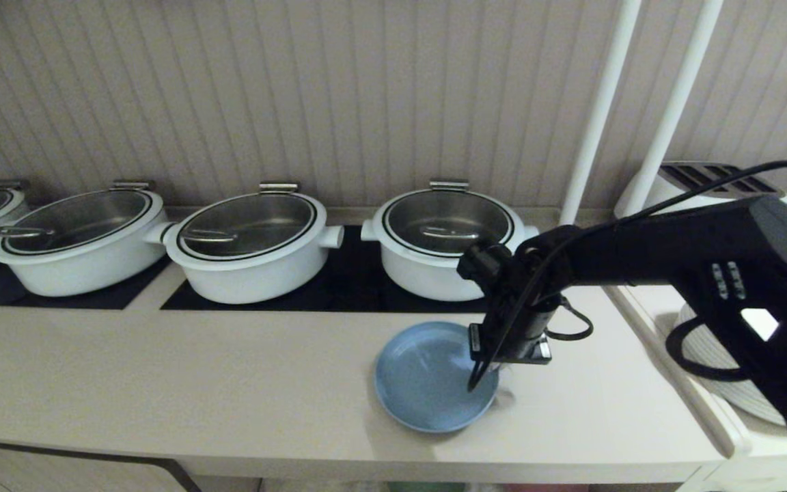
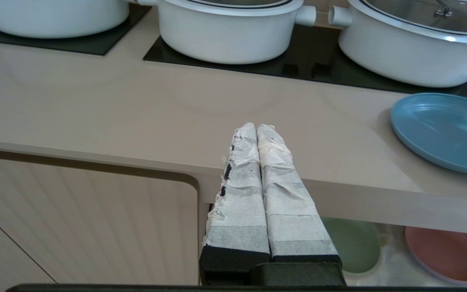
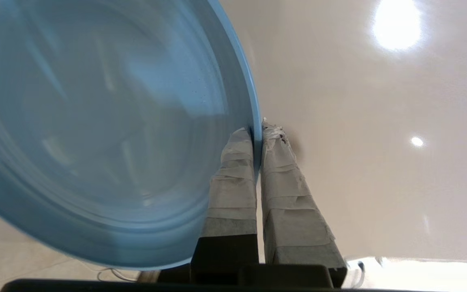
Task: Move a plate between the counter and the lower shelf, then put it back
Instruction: Pick up the plate
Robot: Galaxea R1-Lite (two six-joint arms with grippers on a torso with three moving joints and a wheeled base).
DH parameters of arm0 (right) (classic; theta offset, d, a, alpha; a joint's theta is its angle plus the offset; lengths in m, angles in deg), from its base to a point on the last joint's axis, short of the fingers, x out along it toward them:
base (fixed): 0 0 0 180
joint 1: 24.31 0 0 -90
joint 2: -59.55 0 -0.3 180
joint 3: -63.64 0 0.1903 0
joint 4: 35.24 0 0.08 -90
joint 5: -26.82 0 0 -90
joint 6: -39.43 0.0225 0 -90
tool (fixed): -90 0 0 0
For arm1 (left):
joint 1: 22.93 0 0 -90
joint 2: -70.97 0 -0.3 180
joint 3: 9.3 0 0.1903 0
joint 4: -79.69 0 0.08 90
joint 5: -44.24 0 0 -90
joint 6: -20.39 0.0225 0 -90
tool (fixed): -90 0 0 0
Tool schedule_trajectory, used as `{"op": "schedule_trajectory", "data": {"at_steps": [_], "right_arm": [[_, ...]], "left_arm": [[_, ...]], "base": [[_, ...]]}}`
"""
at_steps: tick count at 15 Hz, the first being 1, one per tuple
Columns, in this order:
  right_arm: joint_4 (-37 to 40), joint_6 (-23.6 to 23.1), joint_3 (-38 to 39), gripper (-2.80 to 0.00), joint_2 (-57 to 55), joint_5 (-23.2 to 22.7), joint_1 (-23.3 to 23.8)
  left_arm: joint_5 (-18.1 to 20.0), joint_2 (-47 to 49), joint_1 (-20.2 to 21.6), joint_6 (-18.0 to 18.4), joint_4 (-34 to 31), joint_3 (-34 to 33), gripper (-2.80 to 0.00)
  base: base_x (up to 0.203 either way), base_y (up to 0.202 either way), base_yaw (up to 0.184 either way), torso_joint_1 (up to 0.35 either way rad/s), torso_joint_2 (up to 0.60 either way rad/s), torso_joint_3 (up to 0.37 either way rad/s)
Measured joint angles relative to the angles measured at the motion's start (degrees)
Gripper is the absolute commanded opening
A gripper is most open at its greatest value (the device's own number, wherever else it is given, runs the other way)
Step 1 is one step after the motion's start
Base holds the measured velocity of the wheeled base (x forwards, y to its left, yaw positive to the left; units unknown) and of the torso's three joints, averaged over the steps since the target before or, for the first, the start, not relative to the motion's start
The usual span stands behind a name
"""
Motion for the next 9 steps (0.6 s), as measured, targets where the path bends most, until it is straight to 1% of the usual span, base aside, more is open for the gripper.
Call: {"op": "schedule_trajectory", "data": {"at_steps": [2, 8, 9], "right_arm": [[1.5, 0.0, 0.7, -2.8, 1.4, 0.9, 0.3], [1.8, 0.5, 6.2, -2.8, 6.5, 2.5, 1.4], [1.7, 1.2, 7.1, -2.8, 7.4, 2.6, 1.5]], "left_arm": [[0.0, 0.0, 0.0, 0.0, 0.0, 0.0, -2.8], [0.0, 0.0, 0.0, 0.0, 0.0, 0.0, -2.8], [0.0, 0.0, 0.0, 0.0, 0.0, 0.0, -2.8]], "base": [[0.0, 0.0, 0.0, 0.0, 0.0, 0.0], [0.0, 0.0, 0.0, 0.0, 0.0, 0.0], [0.0, 0.0, 0.0, 0.0, 0.0, 0.0]]}}
